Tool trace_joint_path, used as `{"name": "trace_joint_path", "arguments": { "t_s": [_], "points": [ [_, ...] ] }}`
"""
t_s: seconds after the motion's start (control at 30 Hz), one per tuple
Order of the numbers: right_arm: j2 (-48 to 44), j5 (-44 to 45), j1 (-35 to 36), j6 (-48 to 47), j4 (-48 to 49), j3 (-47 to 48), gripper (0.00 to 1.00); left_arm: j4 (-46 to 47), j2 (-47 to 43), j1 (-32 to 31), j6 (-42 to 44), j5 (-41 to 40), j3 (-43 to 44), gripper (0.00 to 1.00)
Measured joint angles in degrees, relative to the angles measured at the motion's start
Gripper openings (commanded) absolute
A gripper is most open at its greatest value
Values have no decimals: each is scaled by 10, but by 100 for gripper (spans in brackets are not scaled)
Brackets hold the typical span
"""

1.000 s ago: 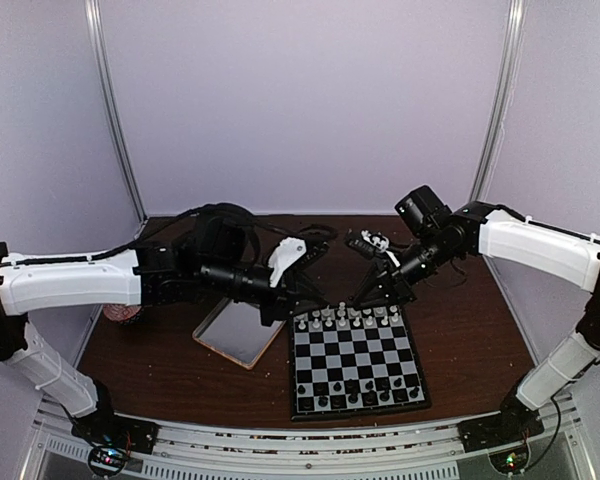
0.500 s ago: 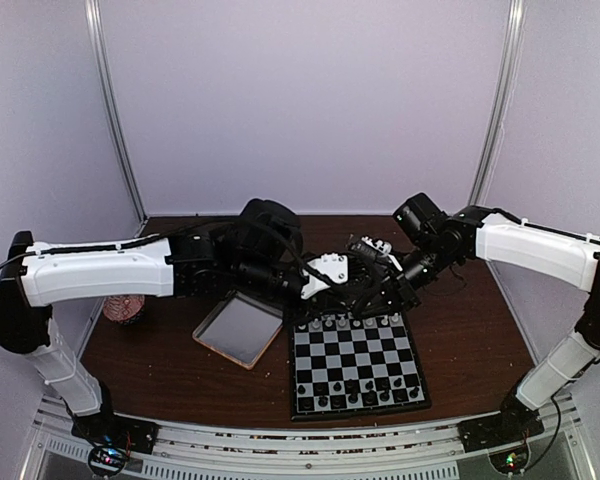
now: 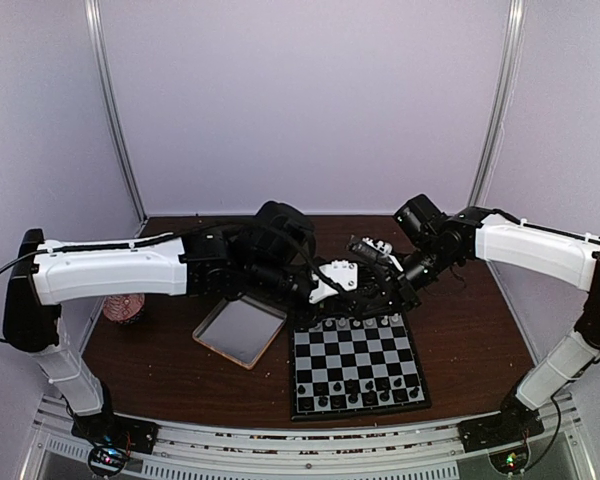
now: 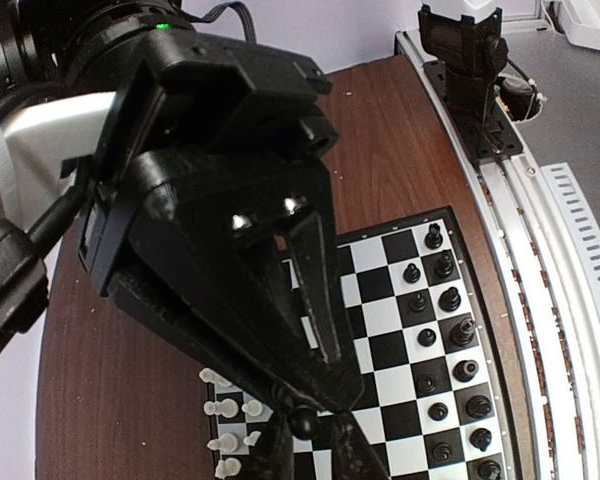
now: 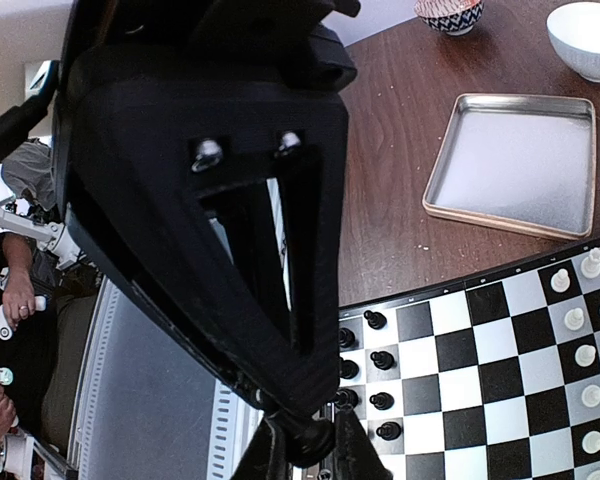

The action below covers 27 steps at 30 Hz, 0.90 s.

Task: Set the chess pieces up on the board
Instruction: Pass from the right arm to the left

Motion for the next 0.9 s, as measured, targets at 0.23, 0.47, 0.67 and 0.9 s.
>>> {"name": "trace_joint_path", "arguments": {
  "t_s": [0.23,0.47,0.67,0.9],
  "points": [
    [5,2,-1,0,-1,0,12,-11,9,-1,2,0,15,11],
    [5,3,-1,0,-2,0,15,-23,12,-1,2,0,23,3],
    [3,22,-5,-32,-25,0,47,-33,25,-3,1,-14,37,1],
    [-31,67,-81,-164,-137,-6,58,-116,95,-3,0,-40,117,1]
  ]
}}
